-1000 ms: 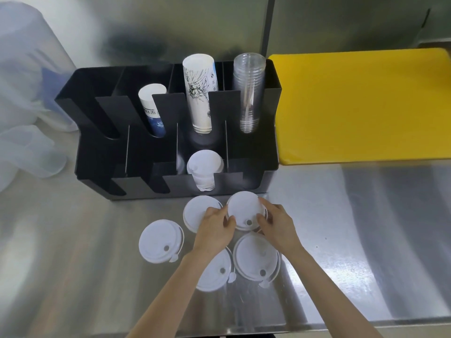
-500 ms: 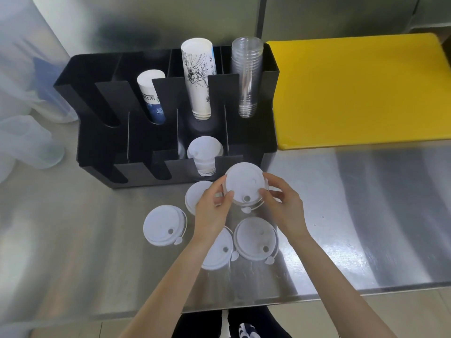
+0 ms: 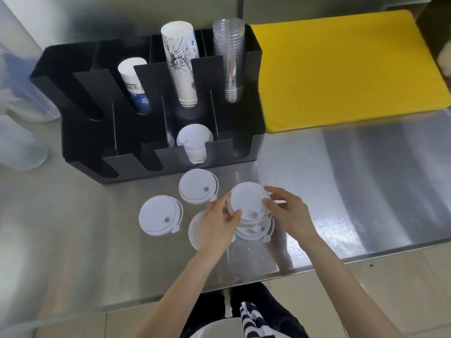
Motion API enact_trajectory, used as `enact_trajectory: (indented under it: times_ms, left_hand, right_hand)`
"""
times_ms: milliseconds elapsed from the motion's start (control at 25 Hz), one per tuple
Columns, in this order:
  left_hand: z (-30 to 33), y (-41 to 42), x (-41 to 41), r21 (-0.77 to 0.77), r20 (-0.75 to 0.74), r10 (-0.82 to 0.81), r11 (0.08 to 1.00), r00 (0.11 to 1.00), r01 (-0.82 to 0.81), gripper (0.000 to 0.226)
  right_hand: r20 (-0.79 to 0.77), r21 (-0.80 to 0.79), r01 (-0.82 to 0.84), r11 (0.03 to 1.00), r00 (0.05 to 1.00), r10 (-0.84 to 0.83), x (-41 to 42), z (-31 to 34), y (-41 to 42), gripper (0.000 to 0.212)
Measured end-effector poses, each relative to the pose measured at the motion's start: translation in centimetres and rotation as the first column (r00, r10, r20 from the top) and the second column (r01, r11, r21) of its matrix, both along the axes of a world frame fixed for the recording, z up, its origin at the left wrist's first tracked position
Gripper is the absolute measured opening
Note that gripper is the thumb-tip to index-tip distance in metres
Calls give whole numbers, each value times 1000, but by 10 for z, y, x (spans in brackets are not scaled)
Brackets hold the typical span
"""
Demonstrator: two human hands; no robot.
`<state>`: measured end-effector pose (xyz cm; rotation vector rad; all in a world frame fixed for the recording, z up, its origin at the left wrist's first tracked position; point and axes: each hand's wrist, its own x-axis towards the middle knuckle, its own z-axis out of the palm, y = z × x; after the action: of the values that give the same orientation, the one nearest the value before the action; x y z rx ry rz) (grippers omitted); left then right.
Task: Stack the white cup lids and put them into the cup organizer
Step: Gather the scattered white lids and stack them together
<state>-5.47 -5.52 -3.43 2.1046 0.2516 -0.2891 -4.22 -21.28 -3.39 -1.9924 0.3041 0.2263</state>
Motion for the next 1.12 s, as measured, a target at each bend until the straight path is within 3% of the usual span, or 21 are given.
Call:
enact_trajectory:
  times_ms: [360,800,1120]
  left_hand:
    - [-11,-3,-21,210,-41,-215,953,976,219,62]
    - [-23,-8,-19,436,-15,-270,865,963,249,67]
    - [-29,-9,-21,468,36,-306,846,951,255,71]
  right_hand:
    - [-71,-62,-65,996,996,60,-9,-8,-6,28]
    - [-63,-155,-100,983,994,91,-6,-20,-6,24]
    - [-38,-214,-130,968,991,125,-7,-19,-5,24]
